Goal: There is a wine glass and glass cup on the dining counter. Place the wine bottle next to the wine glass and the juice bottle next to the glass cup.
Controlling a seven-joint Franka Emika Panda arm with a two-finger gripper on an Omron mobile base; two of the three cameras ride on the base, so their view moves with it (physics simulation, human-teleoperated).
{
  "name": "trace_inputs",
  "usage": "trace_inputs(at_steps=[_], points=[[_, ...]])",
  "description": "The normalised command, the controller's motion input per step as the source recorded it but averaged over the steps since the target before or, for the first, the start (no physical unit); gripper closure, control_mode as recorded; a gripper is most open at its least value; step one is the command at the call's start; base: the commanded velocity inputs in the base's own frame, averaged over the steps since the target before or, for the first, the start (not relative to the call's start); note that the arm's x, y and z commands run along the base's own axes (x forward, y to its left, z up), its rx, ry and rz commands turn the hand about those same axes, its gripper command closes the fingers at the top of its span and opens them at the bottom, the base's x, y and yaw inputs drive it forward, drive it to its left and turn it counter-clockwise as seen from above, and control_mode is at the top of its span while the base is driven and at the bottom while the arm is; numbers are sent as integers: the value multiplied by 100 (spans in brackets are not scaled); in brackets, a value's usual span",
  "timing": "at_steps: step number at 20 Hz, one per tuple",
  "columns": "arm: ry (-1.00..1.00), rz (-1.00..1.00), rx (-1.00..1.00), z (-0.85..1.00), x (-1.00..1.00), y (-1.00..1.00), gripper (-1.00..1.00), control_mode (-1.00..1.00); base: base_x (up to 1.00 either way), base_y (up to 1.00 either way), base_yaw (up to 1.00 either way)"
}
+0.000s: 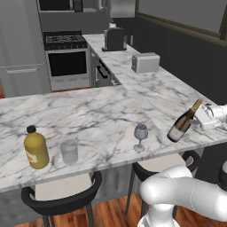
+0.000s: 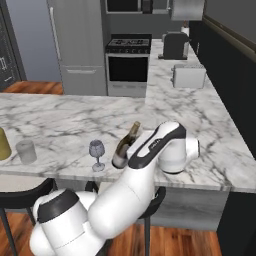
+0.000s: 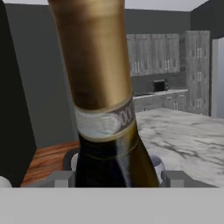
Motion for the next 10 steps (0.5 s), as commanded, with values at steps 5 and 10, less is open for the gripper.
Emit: trace_inputs(at_steps=[5,10], points=[[-2,0,-11,-8,12,6,100,-100,0,0,0],[-2,0,-15,-7,7,7,100,-100,0,0,0]])
